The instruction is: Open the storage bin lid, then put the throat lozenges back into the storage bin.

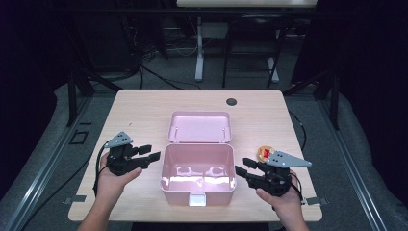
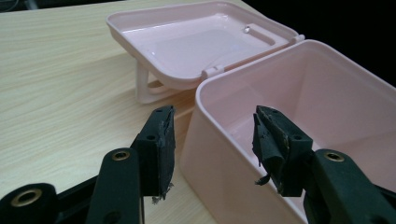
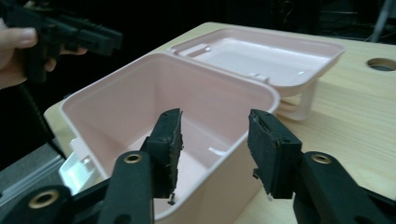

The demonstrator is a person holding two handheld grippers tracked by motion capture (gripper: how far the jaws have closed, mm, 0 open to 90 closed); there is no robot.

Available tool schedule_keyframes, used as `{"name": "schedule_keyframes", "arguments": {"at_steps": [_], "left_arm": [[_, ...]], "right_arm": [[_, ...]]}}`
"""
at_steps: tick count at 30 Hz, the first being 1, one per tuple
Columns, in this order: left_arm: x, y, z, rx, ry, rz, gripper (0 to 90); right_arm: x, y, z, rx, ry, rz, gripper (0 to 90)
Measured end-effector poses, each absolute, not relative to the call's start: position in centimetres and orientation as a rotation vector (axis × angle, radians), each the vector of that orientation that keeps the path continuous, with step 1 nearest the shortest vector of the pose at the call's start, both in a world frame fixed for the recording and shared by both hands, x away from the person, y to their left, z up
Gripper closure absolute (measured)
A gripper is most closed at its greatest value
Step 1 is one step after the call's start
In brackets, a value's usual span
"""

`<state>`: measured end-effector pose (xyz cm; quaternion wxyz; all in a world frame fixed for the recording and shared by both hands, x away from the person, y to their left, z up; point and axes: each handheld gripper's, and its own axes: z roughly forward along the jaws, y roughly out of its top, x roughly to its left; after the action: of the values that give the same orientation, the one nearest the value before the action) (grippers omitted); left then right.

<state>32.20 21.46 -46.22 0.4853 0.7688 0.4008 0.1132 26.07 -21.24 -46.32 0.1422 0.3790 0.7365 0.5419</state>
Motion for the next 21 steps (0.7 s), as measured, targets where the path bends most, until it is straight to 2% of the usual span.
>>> {"name": "schedule_keyframes", "arguments": {"at_steps": [2,7,14,21], "left_arm": [[32.1,21.4,-46.1,1.868,0.974,0.275,48.7],[32.0,21.5,-46.0,1.863,0.980,0.279,48.8],[31.9,21.9,-45.4,1.848,0.980,0.285,48.8],[31.9,21.9,-45.3,1.859,1.002,0.275,48.1]], "right_arm": [[26.3,-21.9,-46.4,1.113,2.090,1.558,49.7],[26.8,-23.1,-46.6,1.164,2.058,1.542,47.5],[27.7,-23.8,-46.8,1.199,2.033,1.427,33.3],[29.0,-24.4,-46.6,1.182,2.005,1.348,29.6]]}}
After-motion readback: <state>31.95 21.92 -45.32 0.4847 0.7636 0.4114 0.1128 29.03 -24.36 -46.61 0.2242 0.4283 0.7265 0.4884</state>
